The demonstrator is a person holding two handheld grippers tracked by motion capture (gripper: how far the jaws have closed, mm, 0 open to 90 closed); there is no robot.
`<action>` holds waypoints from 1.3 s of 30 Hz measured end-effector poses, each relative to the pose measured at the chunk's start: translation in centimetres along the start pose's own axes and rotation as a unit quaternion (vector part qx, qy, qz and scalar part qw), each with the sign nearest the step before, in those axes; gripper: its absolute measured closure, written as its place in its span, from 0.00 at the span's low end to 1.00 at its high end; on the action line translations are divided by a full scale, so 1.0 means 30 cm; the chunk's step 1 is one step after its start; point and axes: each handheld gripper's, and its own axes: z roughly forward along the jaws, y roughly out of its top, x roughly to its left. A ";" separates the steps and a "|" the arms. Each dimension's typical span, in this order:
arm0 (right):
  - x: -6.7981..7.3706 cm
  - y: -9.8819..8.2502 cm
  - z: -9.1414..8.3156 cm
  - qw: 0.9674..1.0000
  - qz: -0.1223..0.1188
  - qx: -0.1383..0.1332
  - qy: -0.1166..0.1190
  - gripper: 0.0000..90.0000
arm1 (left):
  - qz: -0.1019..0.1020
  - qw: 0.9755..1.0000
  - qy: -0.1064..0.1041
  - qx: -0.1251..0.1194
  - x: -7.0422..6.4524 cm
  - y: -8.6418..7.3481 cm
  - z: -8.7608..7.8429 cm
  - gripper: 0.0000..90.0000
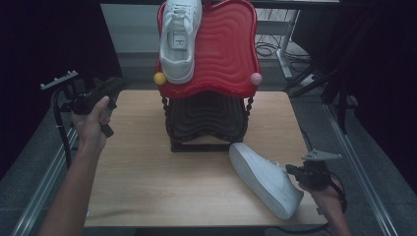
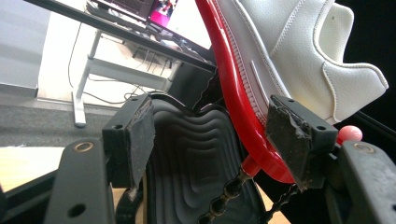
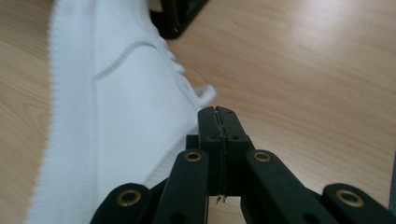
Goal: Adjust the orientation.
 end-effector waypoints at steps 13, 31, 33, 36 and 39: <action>-0.021 -0.032 0.019 1.000 0.012 0.014 0.017 0.99 | -0.001 1.000 0.004 -0.003 0.010 -0.001 -0.009 0.36; -0.033 -0.051 -0.012 0.996 0.044 -0.008 0.079 0.99 | -0.003 1.000 0.010 -0.002 0.020 -0.005 -0.005 0.37; -0.016 -0.053 -0.025 0.995 0.042 -0.019 0.090 0.99 | -0.004 1.000 0.011 0.000 0.021 -0.007 -0.003 0.37; 0.012 -0.054 -0.041 0.993 0.039 -0.032 0.109 0.99 | -0.003 1.000 0.010 0.002 0.019 -0.010 -0.001 0.37; 0.045 -0.053 -0.055 0.993 0.028 -0.041 0.110 0.99 | -0.001 1.000 0.011 0.004 0.016 -0.011 0.000 0.37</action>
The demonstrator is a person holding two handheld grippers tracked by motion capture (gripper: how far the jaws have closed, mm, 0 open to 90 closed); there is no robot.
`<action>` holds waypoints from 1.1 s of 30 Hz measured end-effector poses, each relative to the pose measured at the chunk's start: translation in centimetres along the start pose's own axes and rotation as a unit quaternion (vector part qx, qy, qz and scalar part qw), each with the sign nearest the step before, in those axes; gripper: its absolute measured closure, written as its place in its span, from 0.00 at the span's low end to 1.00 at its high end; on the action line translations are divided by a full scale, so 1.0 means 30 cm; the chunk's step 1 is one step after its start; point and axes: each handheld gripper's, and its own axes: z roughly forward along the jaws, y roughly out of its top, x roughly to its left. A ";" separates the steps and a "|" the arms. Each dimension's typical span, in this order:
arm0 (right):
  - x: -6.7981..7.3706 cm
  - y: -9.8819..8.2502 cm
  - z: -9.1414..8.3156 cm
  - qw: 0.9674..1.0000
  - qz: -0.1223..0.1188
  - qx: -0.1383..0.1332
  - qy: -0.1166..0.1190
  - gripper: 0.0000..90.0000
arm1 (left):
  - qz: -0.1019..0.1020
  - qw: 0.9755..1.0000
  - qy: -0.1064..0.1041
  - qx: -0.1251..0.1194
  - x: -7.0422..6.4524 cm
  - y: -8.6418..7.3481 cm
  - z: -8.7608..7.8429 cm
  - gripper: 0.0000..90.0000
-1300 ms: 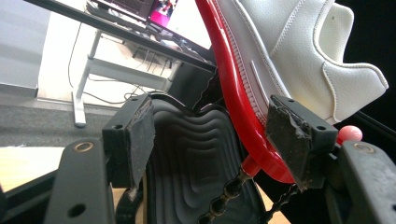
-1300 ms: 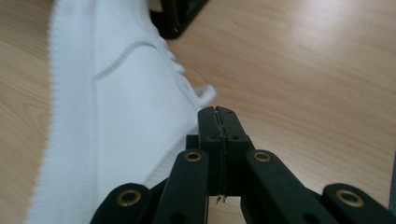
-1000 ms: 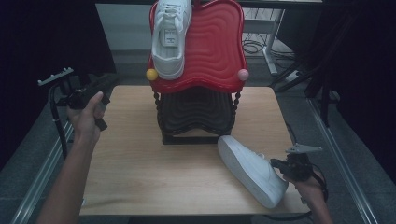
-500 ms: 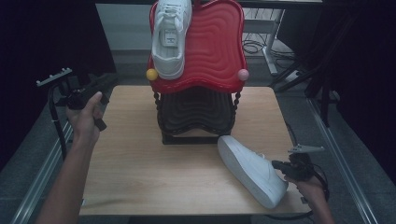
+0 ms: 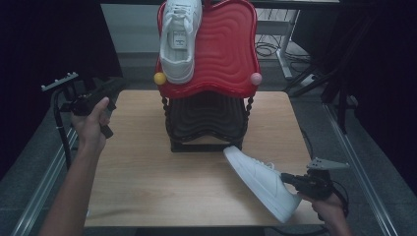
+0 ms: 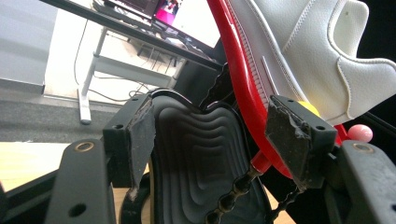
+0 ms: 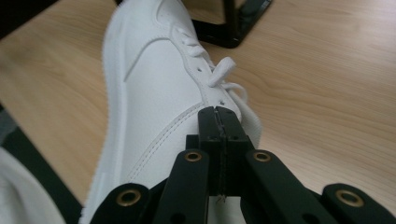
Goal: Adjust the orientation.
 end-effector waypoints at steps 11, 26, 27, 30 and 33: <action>0.189 -0.008 0.025 0.996 -0.080 0.005 0.046 0.99 | 0.001 1.000 0.003 0.001 -0.008 0.008 -0.009 0.37; 0.243 -0.052 0.093 0.993 -0.101 0.032 0.053 0.99 | 0.001 1.000 0.006 0.002 -0.004 0.011 -0.010 0.37; 0.240 -0.052 0.092 0.993 -0.097 0.032 0.056 0.99 | 0.001 1.000 0.006 0.002 -0.002 0.011 -0.009 0.37; 0.232 -0.054 0.091 0.993 -0.092 0.028 0.063 0.98 | -0.001 1.000 0.008 0.004 -0.001 0.010 -0.008 0.37; 0.234 -0.055 0.082 0.993 -0.094 0.025 0.071 0.93 | 0.001 1.000 0.007 0.004 -0.002 0.010 -0.009 0.37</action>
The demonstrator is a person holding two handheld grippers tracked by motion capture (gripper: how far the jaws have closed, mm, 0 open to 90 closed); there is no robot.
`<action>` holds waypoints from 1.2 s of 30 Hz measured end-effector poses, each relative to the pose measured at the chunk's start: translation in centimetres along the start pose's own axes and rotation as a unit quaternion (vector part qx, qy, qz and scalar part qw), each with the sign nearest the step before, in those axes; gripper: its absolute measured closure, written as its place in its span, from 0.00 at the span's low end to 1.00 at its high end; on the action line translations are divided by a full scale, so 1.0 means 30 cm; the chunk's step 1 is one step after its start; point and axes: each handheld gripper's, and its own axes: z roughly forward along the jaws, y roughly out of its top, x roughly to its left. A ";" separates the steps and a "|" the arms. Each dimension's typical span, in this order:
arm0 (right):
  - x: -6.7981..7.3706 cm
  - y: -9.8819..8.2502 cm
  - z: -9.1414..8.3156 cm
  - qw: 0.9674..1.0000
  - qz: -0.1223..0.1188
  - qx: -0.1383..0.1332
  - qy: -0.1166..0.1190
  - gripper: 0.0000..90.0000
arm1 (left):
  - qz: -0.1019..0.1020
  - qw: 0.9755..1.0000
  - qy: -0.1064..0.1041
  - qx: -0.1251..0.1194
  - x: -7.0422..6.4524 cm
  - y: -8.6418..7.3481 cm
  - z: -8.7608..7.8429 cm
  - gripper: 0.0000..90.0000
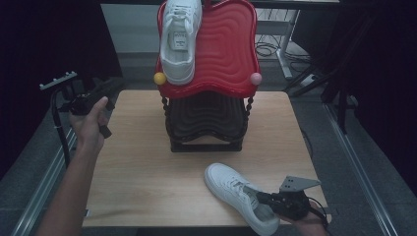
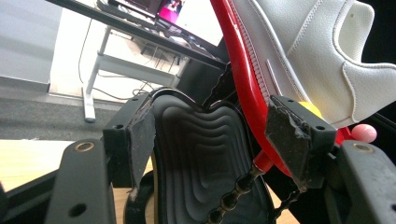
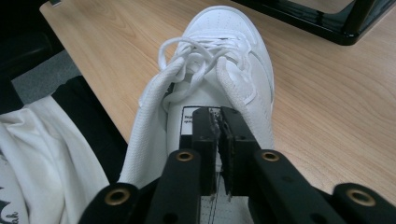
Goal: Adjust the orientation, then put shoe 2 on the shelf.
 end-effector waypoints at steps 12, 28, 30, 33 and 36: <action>-0.016 0.026 -0.062 0.998 -0.001 -0.027 -0.048 0.60 | -0.005 1.000 -0.002 0.001 0.003 0.001 0.008 0.37; -0.047 0.020 -0.032 0.999 -0.003 0.008 -0.051 0.48 | -0.003 1.000 0.001 0.002 -0.001 0.003 0.008 0.37; -0.047 0.021 -0.018 0.999 -0.005 0.017 -0.049 0.48 | -0.005 1.000 0.002 0.001 0.003 0.004 0.007 0.37; -0.043 0.027 0.015 0.998 -0.013 0.037 -0.051 0.47 | -0.005 1.000 0.004 0.001 0.008 0.003 0.006 0.37; -0.035 0.043 0.034 0.997 -0.026 0.045 -0.051 0.47 | -0.005 1.000 0.003 0.002 0.007 0.002 0.008 0.37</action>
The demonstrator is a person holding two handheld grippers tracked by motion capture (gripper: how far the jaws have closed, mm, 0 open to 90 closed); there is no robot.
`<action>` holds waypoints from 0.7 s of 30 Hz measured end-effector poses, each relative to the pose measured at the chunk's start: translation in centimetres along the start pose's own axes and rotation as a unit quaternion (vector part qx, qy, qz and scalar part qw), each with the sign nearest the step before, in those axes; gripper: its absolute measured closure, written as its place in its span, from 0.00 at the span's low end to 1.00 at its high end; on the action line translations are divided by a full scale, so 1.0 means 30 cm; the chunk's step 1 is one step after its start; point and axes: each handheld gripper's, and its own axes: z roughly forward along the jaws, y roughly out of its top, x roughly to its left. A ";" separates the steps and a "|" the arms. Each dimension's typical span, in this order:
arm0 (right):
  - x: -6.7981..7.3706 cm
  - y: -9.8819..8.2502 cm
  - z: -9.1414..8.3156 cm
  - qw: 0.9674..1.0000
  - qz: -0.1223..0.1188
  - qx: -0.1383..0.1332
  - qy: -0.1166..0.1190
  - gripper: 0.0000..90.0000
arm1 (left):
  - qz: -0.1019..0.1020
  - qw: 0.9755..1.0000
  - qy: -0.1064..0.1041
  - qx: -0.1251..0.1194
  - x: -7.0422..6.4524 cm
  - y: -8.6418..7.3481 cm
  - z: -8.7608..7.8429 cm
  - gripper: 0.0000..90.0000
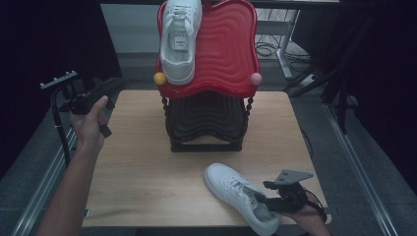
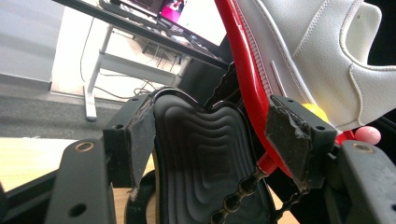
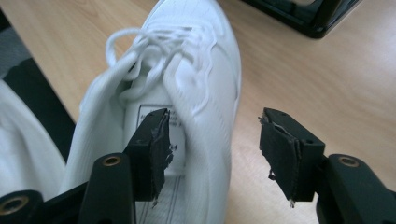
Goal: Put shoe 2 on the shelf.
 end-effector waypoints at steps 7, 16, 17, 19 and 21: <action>0.002 0.065 0.061 0.999 -0.024 0.035 0.003 0.51 | -0.001 1.000 -0.002 0.003 0.000 -0.004 0.012 0.37; -0.006 0.068 0.133 0.998 -0.018 0.055 -0.008 0.74 | 0.000 1.000 0.000 0.004 0.001 -0.006 0.015 0.37; -0.004 0.067 0.135 0.998 -0.020 0.057 -0.017 0.80 | -0.001 1.000 0.000 0.004 0.000 -0.007 0.015 0.37; 0.001 0.066 0.137 0.997 -0.029 0.060 -0.035 0.89 | -0.001 1.000 0.000 0.004 0.000 -0.008 0.015 0.37; -0.004 0.065 0.135 0.997 -0.027 0.059 -0.037 0.93 | -0.002 1.000 0.001 0.004 0.002 -0.009 0.014 0.37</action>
